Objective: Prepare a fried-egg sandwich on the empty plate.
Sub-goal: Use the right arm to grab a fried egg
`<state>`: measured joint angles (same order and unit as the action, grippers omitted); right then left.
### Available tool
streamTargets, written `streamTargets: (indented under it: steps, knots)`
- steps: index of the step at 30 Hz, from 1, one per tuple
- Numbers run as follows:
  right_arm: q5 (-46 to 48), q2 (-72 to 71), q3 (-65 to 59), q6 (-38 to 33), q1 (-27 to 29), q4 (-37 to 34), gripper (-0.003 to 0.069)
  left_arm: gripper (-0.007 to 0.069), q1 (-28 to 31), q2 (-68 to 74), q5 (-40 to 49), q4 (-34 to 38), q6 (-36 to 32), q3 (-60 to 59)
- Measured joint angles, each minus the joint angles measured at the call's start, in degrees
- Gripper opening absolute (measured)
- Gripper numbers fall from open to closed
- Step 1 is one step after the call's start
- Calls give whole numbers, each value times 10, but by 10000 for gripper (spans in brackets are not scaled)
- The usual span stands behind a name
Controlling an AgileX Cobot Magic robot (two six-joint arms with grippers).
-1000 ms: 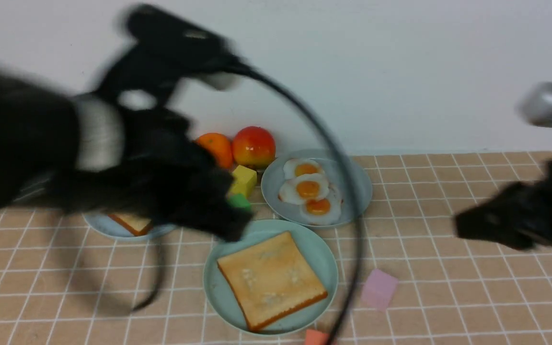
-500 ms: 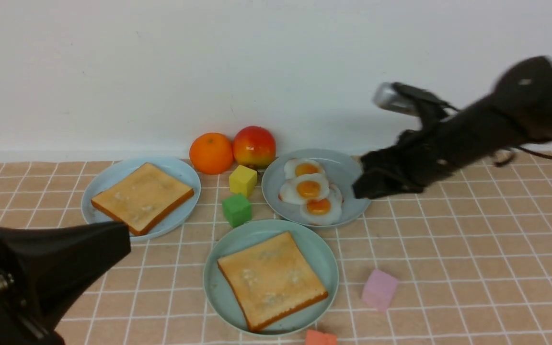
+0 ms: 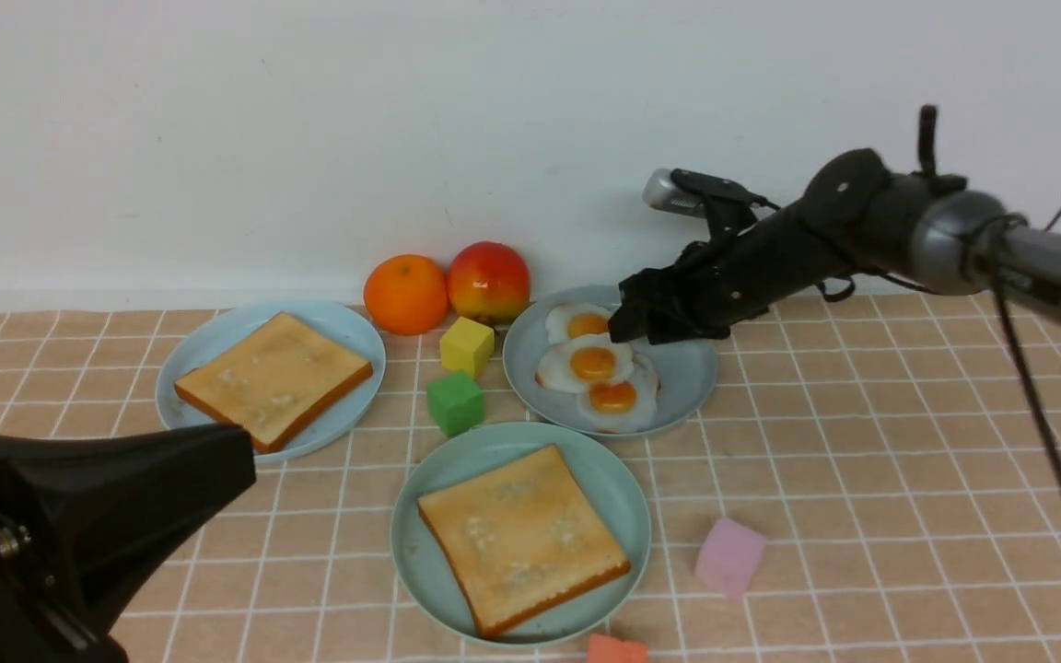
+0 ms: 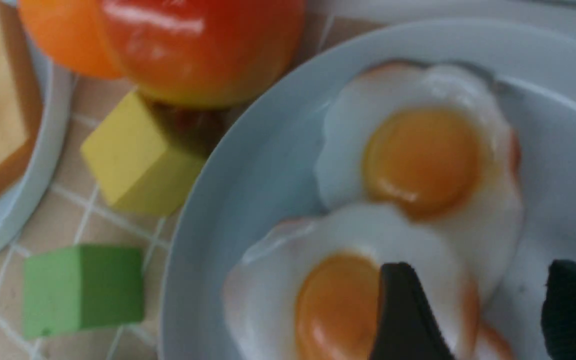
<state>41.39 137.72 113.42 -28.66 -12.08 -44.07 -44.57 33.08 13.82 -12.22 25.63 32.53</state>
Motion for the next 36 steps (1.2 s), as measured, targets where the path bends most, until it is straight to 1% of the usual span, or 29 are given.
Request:
streamTargets:
  steps: [4, 14, 19, 22, 24, 36]
  knots:
    - [-2, 26, 30, 1, -2, -3, 386, -13, 0, 0, 0, 2, 0, 0]
    - [-25, 35, 36, 1, -12, -3, 386, -13, 0, 0, 0, 3, 0, 0]
    - [-20, 37, 38, 1, -12, -5, 353, -13, 0, 0, 0, 3, 0, 0]
    - [-14, 37, 38, 1, -12, -3, 323, -13, 0, 0, 0, 4, 0, 0]
    - [-10, 37, 38, 1, -12, -3, 286, -13, 0, 0, 0, 4, 0, 0]
    - [13, 34, 42, 1, -11, -3, 36, -8, 0, 0, 0, 4, 0, 0]
